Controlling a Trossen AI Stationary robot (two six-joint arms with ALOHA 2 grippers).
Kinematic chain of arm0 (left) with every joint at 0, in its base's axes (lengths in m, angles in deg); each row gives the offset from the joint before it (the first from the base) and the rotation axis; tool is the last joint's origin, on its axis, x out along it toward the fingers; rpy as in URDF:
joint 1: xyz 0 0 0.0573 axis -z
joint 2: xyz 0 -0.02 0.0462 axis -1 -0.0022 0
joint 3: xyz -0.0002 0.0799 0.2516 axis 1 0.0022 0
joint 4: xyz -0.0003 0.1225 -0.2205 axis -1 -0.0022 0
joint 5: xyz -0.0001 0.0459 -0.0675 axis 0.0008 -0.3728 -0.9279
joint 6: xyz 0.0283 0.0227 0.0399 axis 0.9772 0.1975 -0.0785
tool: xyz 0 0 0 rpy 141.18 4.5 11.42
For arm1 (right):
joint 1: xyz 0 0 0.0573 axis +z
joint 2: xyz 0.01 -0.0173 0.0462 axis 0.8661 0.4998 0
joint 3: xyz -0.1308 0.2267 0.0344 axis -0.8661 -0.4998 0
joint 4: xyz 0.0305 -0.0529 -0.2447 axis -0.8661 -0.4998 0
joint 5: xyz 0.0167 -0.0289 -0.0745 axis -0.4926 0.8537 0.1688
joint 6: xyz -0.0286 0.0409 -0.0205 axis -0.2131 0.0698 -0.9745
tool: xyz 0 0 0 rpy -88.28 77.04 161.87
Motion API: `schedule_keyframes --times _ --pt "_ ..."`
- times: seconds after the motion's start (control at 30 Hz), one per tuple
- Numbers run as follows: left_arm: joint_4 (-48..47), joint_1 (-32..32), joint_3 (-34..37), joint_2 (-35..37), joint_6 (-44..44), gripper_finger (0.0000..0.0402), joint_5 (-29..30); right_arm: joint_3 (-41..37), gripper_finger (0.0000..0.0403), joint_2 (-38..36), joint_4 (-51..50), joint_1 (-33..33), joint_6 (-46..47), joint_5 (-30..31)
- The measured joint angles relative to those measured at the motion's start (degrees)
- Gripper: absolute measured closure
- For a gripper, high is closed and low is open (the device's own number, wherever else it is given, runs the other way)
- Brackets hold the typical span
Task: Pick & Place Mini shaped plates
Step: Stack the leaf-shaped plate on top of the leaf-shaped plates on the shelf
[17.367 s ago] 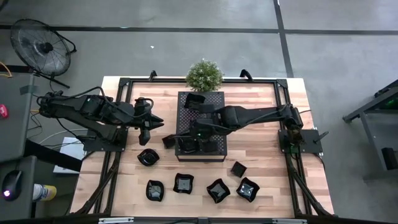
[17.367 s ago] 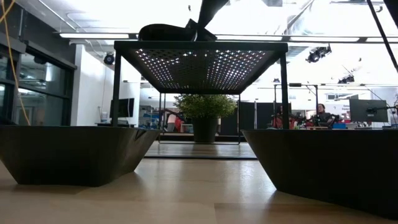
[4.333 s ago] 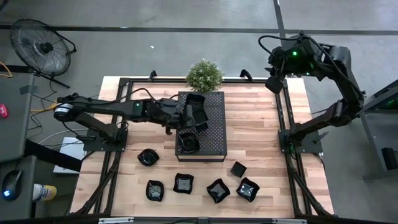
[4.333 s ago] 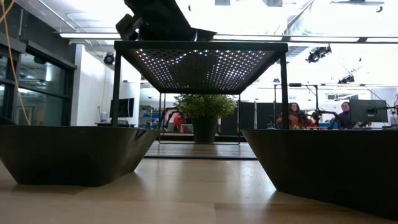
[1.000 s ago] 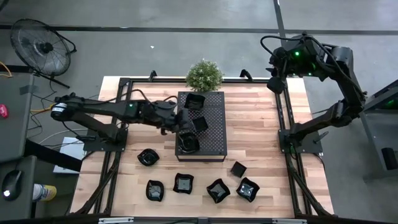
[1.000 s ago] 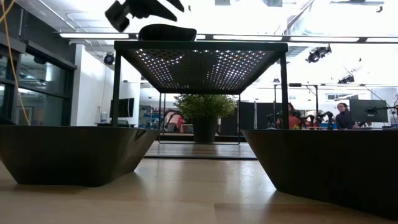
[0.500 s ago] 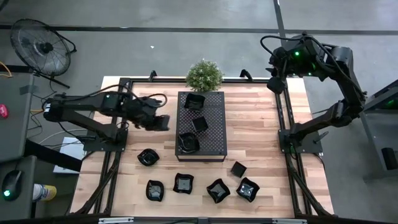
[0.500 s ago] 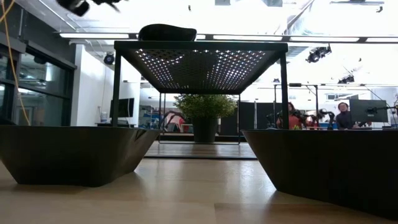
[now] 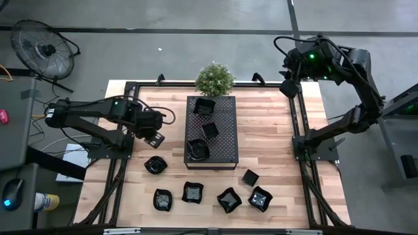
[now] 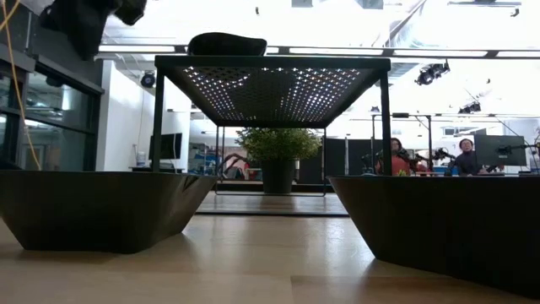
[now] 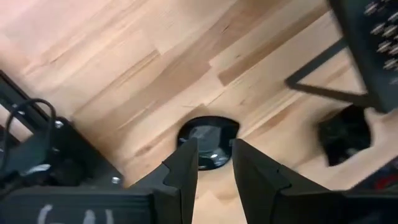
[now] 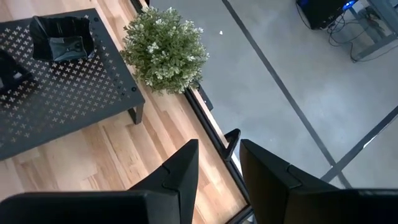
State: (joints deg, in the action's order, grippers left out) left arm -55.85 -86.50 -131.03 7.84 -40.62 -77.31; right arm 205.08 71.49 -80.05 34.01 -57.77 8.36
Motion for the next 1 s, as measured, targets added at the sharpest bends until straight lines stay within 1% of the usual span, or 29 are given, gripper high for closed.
schedule_keyframes --times 0.1,0.17,0.23,0.4,0.53,0.63,0.8,0.87,1.0 --pt "0.2 0.0 3.1 0.0 2.7 0.0305 0.0 0.0 0.0290 0.0 0.0 0.0 0.9 0.0" --pt "1.4 0.0 5.9 0.0 5.0 0.0305 -1.3 0.0 0.0290 0.0 0.0 0.0 1.0 -0.7" --pt "3.8 0.0 9.0 0.0 8.9 0.0305 -3.7 0.0 0.0290 0.0 0.0 0.0 0.6 -3.0" --pt "15.3 0.0 17.4 0.0 20.4 0.0305 -12.2 0.0 0.0290 0.0 0.0 0.0 0.3 -8.9" --pt "21.3 0.0 22.6 -0.1 27.6 0.0305 -12.0 0.0 0.0290 0.0 0.0 0.0 0.3 -11.8" --pt "24.8 0.0 25.0 -0.1 33.6 0.0305 -11.6 0.0 0.0290 0.0 0.0 0.0 0.3 -11.8" --pt "29.6 0.0 27.8 -0.1 43.4 0.0305 -13.2 0.0 0.0290 0.0 0.0 0.0 -0.5 -11.8" --pt "30.8 0.0 28.2 -0.3 44.6 0.0305 -13.0 0.0 0.0290 0.0 0.0 0.0 -0.5 -11.8" --pt "33.9 0.0 29.0 -1.3 44.2 0.0305 -13.2 0.0 0.0290 0.0 0.0 0.0 -0.5 -11.8"
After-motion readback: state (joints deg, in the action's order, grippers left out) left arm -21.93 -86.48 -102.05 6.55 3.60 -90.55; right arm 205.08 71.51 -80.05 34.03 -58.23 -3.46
